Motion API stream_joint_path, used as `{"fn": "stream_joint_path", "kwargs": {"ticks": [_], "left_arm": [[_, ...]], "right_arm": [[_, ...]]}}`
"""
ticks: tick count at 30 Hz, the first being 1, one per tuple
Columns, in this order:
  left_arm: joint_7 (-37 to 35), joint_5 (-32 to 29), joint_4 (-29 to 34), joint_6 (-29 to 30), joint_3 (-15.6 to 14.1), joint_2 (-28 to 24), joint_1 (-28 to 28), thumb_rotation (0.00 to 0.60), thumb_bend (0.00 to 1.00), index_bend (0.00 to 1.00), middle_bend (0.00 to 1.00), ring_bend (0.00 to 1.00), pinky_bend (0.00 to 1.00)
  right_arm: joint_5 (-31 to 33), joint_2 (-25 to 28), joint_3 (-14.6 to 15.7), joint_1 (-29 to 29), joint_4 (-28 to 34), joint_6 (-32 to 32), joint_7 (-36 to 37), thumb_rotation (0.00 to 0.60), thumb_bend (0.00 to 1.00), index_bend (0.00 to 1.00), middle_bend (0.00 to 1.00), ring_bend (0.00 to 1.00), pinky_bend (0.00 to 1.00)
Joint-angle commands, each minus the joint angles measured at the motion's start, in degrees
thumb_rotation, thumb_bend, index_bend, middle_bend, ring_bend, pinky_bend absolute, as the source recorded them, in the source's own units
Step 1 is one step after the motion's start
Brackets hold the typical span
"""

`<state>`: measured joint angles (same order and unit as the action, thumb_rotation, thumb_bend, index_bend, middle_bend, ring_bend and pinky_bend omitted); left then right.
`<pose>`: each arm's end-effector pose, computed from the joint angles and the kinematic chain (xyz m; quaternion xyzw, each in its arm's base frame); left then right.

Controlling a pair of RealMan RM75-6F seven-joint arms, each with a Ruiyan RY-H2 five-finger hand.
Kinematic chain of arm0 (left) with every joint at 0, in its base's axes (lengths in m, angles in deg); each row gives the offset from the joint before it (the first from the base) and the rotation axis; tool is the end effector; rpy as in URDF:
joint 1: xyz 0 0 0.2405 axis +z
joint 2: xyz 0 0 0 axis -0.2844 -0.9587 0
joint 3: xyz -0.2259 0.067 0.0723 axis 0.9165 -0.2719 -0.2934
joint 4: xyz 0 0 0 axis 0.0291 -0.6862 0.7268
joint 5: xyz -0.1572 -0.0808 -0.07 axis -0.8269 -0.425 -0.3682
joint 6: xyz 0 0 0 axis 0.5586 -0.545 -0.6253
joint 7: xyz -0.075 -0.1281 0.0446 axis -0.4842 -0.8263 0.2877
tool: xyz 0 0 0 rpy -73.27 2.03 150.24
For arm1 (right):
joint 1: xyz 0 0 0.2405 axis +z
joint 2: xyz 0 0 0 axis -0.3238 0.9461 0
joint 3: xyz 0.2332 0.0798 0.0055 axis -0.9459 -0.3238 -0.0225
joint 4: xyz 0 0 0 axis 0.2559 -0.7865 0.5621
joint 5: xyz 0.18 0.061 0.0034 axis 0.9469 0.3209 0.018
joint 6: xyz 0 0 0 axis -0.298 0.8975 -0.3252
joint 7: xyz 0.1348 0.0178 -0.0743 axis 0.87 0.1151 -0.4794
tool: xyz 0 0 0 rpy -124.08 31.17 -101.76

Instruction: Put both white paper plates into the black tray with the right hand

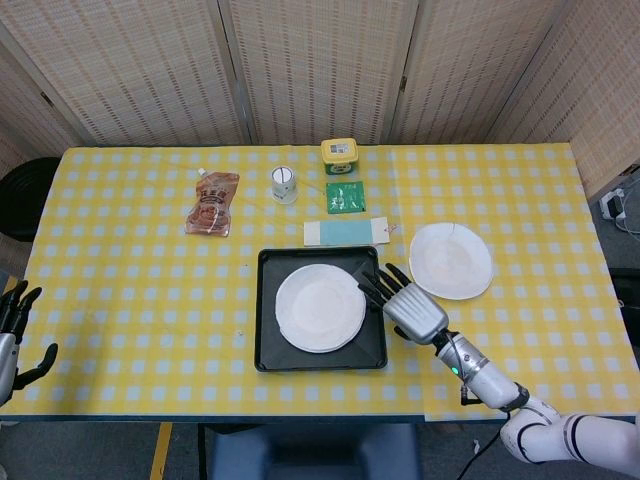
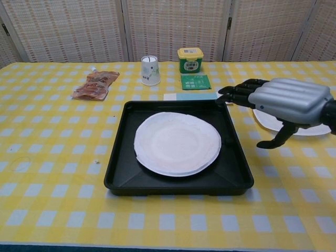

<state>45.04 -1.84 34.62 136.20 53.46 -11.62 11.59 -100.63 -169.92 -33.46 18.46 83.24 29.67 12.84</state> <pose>-0.2974 0.1938 0.1961 -0.5792 -0.3754 -0.3967 0.6051 -0.1796 -0.3031 0.0249 0.8266 -0.2102 0.3255 0.4081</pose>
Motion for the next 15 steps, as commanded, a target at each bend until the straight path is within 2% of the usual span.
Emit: {"fn": "stream_joint_path", "kwargs": {"ticks": [1, 3, 5, 10, 15], "left_arm": [[0.2, 0.2, 0.1, -0.3, -0.2, 0.1, -0.1, 0.600, 0.42, 0.00, 0.00, 0.00, 0.00], [0.3, 0.2, 0.2, -0.7, -0.3, 0.1, -0.2, 0.600, 0.42, 0.00, 0.00, 0.00, 0.00], [0.3, 0.3, 0.3, -0.5, -0.2, 0.0, -0.3, 0.600, 0.42, 0.00, 0.00, 0.00, 0.00], [0.8, -0.1, 0.4, -1.3, -0.3, 0.3, -0.5, 0.600, 0.42, 0.00, 0.00, 0.00, 0.00], [1.3, 0.1, 0.6, -2.1, -0.6, 0.3, -0.9, 0.600, 0.42, 0.00, 0.00, 0.00, 0.00]], "right_arm": [[-2.2, -1.4, -0.2, -6.0, -9.1, 10.8, 8.3, 0.600, 0.27, 0.11, 0.00, 0.00, 0.00], [-2.8, -3.6, 0.0, -8.1, -15.1, 14.1, 12.5, 0.600, 0.27, 0.19, 0.00, 0.00, 0.00], [-2.7, -6.7, -0.2, -10.2, -21.8, 16.8, 15.1, 0.600, 0.27, 0.21, 0.00, 0.00, 0.00], [-0.9, -11.2, 0.1, -13.0, -33.0, 15.4, 22.2, 0.600, 0.27, 0.28, 0.00, 0.00, 0.00], [-1.0, -14.3, 0.2, -14.2, -40.6, 14.6, 26.4, 0.600, 0.27, 0.35, 0.00, 0.00, 0.00]]}}
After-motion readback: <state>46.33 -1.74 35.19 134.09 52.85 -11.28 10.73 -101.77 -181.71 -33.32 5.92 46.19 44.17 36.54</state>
